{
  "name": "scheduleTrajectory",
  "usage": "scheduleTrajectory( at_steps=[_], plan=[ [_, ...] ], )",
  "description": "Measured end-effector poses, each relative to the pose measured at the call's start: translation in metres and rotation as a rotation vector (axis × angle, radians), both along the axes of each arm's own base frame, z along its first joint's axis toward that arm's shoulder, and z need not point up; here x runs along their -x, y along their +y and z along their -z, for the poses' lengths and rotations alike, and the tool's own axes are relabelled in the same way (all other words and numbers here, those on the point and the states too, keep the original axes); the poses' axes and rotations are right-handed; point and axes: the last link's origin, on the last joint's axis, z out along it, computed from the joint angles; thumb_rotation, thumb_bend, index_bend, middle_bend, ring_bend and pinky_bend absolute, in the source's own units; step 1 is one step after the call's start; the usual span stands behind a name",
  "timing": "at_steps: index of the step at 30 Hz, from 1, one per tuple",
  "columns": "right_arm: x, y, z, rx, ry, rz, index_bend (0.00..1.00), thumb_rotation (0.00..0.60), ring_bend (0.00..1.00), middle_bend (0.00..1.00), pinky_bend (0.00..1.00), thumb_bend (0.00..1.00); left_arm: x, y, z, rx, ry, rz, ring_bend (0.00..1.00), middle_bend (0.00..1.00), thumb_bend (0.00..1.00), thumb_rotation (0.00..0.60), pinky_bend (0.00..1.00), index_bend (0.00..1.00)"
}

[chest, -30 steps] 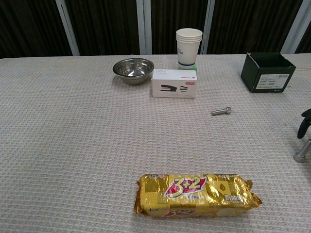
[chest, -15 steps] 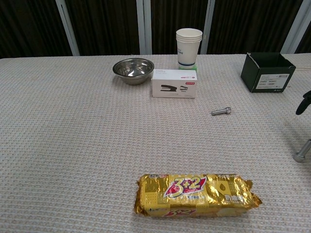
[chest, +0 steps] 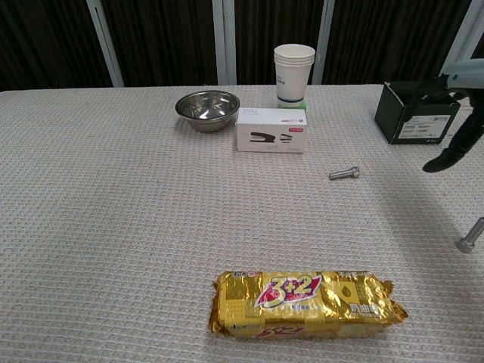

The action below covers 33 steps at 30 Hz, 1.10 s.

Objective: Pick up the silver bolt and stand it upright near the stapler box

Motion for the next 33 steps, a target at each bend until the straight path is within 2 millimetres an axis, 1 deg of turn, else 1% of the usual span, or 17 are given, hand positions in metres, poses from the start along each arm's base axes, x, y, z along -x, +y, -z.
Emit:
scheduleTrajectory(
  at_steps=[6, 12, 16, 18, 24, 33],
  plan=[
    [-0.023, -0.016, 0.024, 0.003, 0.061, -0.070, 0.32, 0.600, 0.00, 0.00, 0.00, 0.12, 0.002, 0.002, 0.000, -0.002, -0.001, -0.006, 0.00, 0.00, 0.04, 0.600, 0.03, 0.04],
    [-0.038, -0.027, 0.051, 0.005, 0.095, -0.101, 0.37, 0.600, 0.00, 0.00, 0.00, 0.12, 0.004, 0.006, 0.000, -0.002, -0.006, -0.015, 0.00, 0.00, 0.04, 0.600, 0.03, 0.04],
    [-0.045, -0.029, 0.065, 0.001, 0.133, -0.119, 0.38, 0.600, 0.00, 0.00, 0.00, 0.13, 0.004, 0.007, 0.000, 0.004, -0.008, -0.013, 0.00, 0.00, 0.04, 0.600, 0.03, 0.04],
    [-0.046, -0.030, 0.071, -0.002, 0.143, -0.120, 0.39, 0.600, 0.00, 0.00, 0.00, 0.13, 0.004, 0.006, -0.001, 0.002, -0.009, -0.012, 0.00, 0.00, 0.04, 0.600, 0.03, 0.04],
    [-0.042, -0.034, 0.079, 0.008, 0.174, -0.128, 0.43, 0.600, 0.00, 0.00, 0.00, 0.13, 0.004, 0.004, -0.003, -0.007, -0.013, -0.013, 0.00, 0.00, 0.04, 0.600, 0.03, 0.04],
    [-0.029, -0.042, 0.087, 0.028, 0.199, -0.117, 0.46, 0.600, 0.00, 0.00, 0.00, 0.19, 0.004, 0.005, -0.002, -0.003, -0.010, -0.013, 0.00, 0.00, 0.04, 0.600, 0.03, 0.04]
  ],
)
